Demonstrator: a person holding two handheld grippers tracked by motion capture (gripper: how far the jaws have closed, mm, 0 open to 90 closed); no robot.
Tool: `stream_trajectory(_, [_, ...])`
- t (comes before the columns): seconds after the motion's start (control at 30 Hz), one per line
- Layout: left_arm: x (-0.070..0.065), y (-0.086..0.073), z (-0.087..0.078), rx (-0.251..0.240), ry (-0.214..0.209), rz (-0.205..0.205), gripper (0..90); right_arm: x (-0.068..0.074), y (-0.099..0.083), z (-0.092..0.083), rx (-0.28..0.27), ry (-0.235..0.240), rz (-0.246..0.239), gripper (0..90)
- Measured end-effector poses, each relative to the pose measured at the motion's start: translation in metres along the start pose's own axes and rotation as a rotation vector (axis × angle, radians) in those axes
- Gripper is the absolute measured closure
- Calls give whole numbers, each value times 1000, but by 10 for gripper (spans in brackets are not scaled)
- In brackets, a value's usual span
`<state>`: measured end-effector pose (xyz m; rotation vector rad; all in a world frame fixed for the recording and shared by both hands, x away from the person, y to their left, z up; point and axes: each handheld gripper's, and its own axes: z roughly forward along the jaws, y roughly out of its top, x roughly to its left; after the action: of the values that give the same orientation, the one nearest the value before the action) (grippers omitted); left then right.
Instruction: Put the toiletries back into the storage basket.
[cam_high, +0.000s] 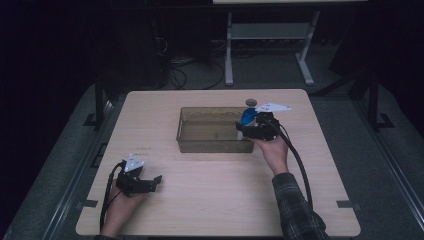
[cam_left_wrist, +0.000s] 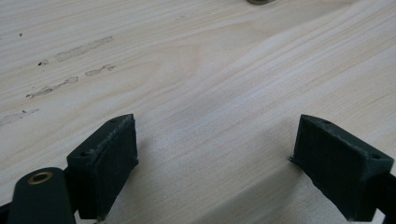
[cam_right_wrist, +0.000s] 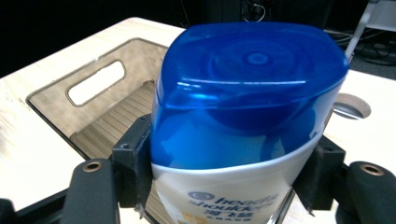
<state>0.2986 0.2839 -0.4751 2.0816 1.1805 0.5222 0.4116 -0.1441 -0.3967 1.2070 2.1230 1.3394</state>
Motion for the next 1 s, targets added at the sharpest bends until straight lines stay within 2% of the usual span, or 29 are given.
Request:
stream_trajectory(0.23, [0, 0, 0, -1, 0, 0, 121, -1, -2, 1, 6, 1, -7, 320])
stream_trajectory(0.33, [0, 0, 0, 0, 0, 0, 121, -1, -1, 0, 5, 8, 0, 258])
stream_trajectory(0.43, [0, 0, 0, -1, 0, 0, 121, 0, 0, -3, 6, -8, -2, 187])
stream_trajectory(0.6, [0, 0, 0, -1, 0, -1, 121, -1, 0, -10, 16, -4, -12, 155])
stream_trajectory(0.77, [0, 0, 0, 0, 0, 0, 121, 0, -4, -21, -3, 7, -11, 154])
stream_trajectory(1.0, [0, 0, 0, -2, 0, 0, 121, 4, -14, -35, -7, -1, -26, 151])
